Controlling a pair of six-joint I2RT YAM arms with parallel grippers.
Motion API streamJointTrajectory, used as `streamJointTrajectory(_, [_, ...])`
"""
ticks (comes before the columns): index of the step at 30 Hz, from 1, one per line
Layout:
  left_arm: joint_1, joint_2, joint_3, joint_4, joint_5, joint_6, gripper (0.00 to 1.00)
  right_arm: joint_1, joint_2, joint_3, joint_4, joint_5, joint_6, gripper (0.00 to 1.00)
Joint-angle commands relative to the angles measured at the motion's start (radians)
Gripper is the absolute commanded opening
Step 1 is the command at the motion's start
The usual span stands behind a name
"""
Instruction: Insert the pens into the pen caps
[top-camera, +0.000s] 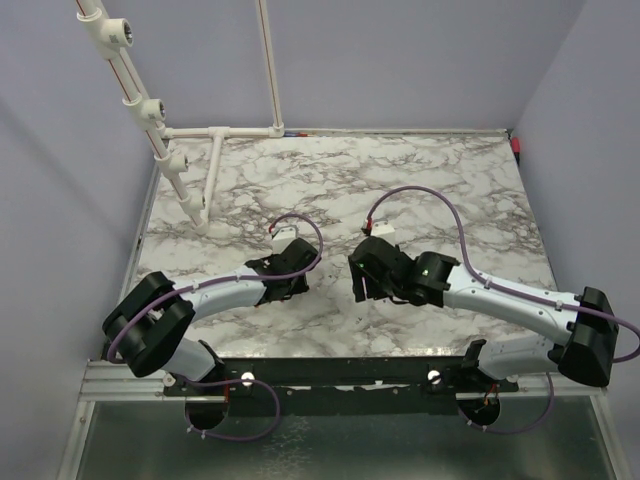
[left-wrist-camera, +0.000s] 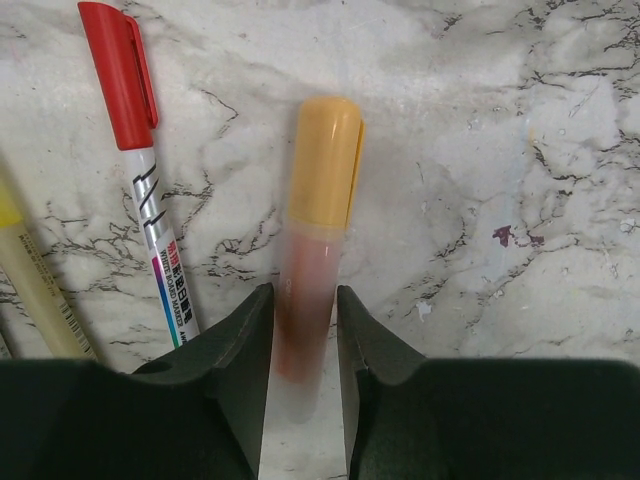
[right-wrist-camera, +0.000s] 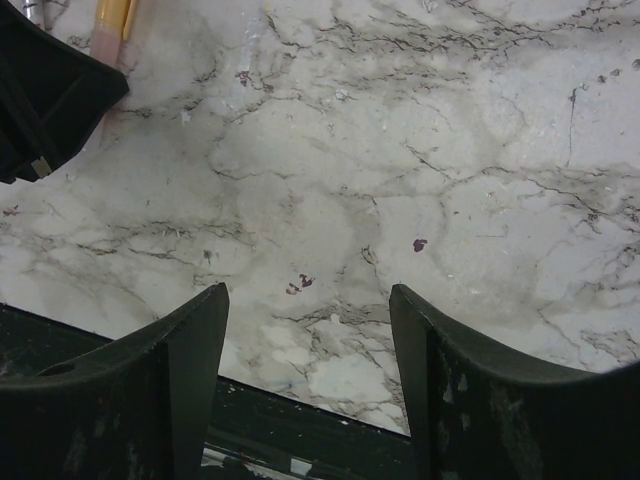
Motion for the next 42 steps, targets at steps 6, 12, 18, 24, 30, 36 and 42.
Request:
streamJointTrajectory(6, [0.005,-0.043,0.006,-0.019,-0.007,0.007,0.34,-0.005,-0.042,-0.027,0.002,-0.009,0.011,0.70])
streamJointTrajectory(12, [0.005,-0.087,0.075,-0.060,-0.003,0.051,0.44,-0.005,-0.060,-0.027,-0.009,0.006,0.010,0.70])
streamJointTrajectory(18, [0.007,-0.150,0.157,-0.103,0.006,0.120,0.51,-0.005,-0.087,-0.022,-0.032,0.048,0.006,0.70])
streamJointTrajectory(24, [0.008,-0.235,0.200,-0.102,0.037,0.225,0.61,-0.005,-0.125,-0.005,-0.039,0.110,-0.013,0.70])
streamJointTrajectory(30, [0.007,-0.344,0.204,-0.103,0.047,0.348,0.63,-0.005,-0.204,0.001,-0.024,0.192,-0.051,0.74])
streamJointTrajectory(36, [0.007,-0.438,0.184,-0.102,0.080,0.444,0.65,-0.005,-0.296,-0.021,0.019,0.266,-0.080,0.75])
streamJointTrajectory(42, [0.007,-0.527,0.140,-0.097,0.046,0.482,0.66,-0.005,-0.364,-0.038,0.085,0.258,-0.142,0.77])
